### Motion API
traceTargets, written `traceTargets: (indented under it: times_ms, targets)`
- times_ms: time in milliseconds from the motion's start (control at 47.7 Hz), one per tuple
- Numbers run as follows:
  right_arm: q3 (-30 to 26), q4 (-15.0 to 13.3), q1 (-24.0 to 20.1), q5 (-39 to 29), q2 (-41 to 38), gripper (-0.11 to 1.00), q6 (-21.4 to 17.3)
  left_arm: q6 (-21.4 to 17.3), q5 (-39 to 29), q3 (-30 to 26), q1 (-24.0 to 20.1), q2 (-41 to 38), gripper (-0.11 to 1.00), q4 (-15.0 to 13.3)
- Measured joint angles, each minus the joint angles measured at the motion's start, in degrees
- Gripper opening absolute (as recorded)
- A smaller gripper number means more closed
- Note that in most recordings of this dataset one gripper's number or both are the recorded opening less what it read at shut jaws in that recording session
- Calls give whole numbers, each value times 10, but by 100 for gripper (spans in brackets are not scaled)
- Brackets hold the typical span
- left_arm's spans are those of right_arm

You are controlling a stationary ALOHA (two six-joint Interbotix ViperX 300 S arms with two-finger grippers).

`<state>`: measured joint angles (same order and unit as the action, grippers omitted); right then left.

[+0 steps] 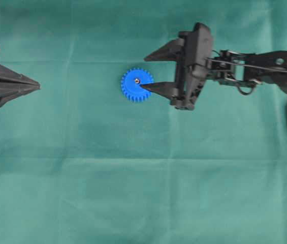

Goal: Insert the shaft placed at a random location into the center hole of the medium gear at another random location.

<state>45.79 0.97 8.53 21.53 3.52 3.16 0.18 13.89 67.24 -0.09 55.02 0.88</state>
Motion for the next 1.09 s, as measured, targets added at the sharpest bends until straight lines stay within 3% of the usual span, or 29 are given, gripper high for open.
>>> traceTargets:
  times_ms: [650, 1091]
  targets:
    - [162, 6, -1, -5, 214, 81, 0, 0, 0, 0, 0, 1, 0, 1]
    - [175, 7, -1, -25, 243, 81, 0, 0, 0, 0, 0, 0, 0, 0]
